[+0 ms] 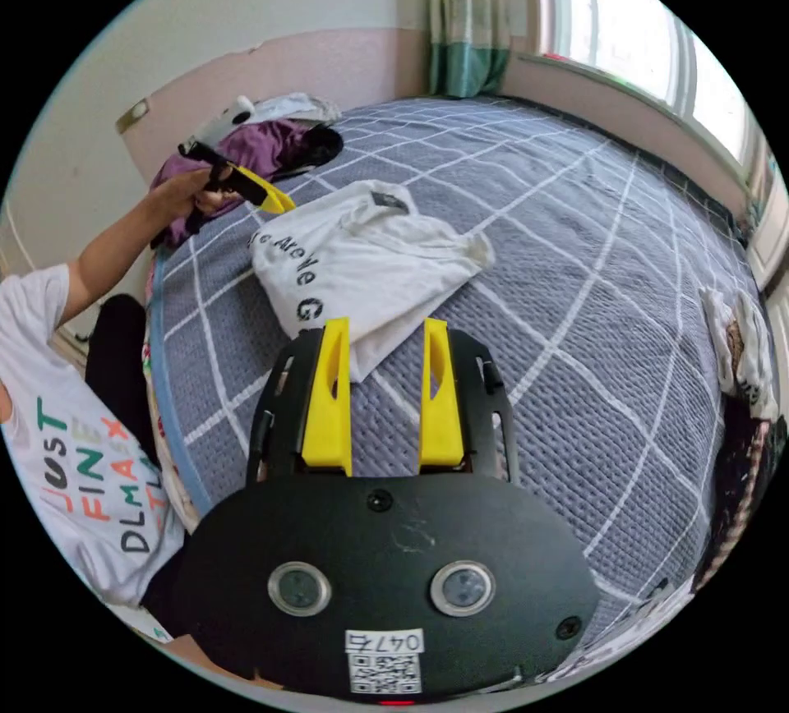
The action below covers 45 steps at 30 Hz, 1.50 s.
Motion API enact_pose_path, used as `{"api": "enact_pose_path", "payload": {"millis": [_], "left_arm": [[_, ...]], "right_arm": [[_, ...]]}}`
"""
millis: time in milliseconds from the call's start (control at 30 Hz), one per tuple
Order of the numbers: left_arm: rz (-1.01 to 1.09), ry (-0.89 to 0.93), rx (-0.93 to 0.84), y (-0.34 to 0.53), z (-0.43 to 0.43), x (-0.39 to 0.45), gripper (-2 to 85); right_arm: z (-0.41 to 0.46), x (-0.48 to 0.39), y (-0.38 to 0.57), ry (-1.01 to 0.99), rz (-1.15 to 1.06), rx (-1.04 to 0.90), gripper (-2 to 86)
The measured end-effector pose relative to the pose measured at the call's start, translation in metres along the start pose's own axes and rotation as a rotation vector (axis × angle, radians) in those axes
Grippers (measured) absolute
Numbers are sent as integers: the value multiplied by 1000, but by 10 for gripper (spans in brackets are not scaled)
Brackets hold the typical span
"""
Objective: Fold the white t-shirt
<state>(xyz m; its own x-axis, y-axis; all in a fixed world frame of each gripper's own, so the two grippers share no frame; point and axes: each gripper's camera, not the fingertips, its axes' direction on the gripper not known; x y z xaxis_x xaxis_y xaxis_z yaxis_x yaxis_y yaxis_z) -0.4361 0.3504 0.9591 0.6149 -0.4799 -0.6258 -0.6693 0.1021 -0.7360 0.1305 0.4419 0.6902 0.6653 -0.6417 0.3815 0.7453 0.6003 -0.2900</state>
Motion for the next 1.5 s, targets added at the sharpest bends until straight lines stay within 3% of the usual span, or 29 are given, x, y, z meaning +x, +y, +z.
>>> {"api": "enact_pose_path", "payload": {"millis": [200,500,900,1167,1333,1500], "left_arm": [[-101,38,-80,-34,45,5,138],[-91,23,-90,-34,66,33,163],[-22,-70,-77,-28,125,101,57],[81,-118,-46,-20,131,164,44],[129,-26,-29,-19,130,218,43],[317,34,-32,-16,150,331,44]], "right_arm": [[-19,11,-8,221,88,141,104],[42,69,-23,-88,275,-32,165],[26,-27,-3,149,165,-44,25],[-44,-87,11,313,-3,26,16],[-101,-115,29,420,-80,26,16],[-192,-130,89,552,-61,65,15]]}}
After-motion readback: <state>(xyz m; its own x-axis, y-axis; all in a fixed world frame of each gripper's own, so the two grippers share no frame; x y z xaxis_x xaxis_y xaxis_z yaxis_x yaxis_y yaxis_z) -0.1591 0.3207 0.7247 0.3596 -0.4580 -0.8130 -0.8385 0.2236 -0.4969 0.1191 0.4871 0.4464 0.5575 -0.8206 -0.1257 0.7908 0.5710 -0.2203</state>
